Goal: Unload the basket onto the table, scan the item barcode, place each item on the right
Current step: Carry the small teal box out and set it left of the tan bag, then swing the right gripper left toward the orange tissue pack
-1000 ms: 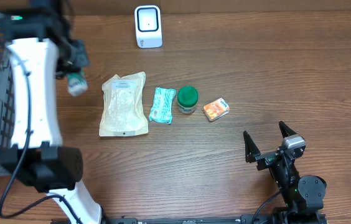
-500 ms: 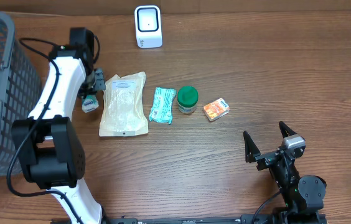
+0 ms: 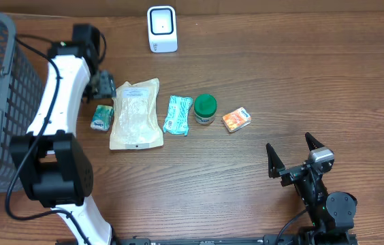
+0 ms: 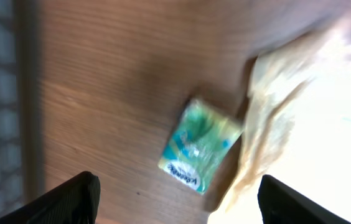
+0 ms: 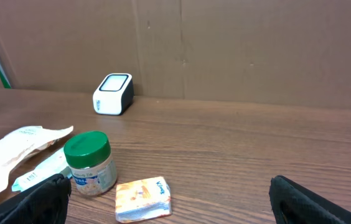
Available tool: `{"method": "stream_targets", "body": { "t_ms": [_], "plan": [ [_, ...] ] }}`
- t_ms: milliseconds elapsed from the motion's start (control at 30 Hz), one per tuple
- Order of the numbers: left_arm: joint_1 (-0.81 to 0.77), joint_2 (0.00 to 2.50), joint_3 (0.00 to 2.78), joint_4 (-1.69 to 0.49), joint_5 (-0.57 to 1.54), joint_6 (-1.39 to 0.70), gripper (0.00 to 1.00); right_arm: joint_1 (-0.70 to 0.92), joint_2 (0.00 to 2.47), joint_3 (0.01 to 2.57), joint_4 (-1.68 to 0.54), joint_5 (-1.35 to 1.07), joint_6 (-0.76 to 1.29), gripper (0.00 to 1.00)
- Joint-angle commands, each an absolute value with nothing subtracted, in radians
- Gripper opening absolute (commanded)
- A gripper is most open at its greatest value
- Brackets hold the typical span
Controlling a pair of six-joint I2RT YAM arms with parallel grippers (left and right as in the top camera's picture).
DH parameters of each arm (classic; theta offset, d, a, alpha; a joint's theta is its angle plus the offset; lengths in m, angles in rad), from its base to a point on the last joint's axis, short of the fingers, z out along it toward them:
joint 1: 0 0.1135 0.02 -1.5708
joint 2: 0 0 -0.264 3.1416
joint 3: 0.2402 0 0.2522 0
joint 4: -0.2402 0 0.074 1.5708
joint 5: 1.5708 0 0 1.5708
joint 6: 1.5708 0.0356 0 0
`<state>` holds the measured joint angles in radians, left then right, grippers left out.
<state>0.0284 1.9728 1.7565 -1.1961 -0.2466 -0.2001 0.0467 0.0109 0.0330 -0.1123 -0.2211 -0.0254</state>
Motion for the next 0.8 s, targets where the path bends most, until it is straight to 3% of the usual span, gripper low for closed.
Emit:
{"method": "stream_targets", "body": {
  "t_ms": [0,100,300,767],
  "plan": [
    [0.034,1.85,1.976,-1.277,-0.175,-0.224,0.84,0.051,0.003,0.027,-0.106,-0.221,-0.019,1.0],
    [0.046,1.799,2.113,-1.337,-0.083,-0.204,1.0,0.051,0.003,0.027,-0.106,-0.221,-0.019,1.0],
    [0.119,1.707,2.269,-1.439,-0.059,-0.179,1.0,0.051,0.003,0.027,-0.106,-0.221,-0.019,1.0],
    [0.422,1.661,2.273,-1.568,-0.062,-0.179,0.99,0.051,0.003,0.027,-0.106,-0.221,-0.019,1.0]
  ]
}}
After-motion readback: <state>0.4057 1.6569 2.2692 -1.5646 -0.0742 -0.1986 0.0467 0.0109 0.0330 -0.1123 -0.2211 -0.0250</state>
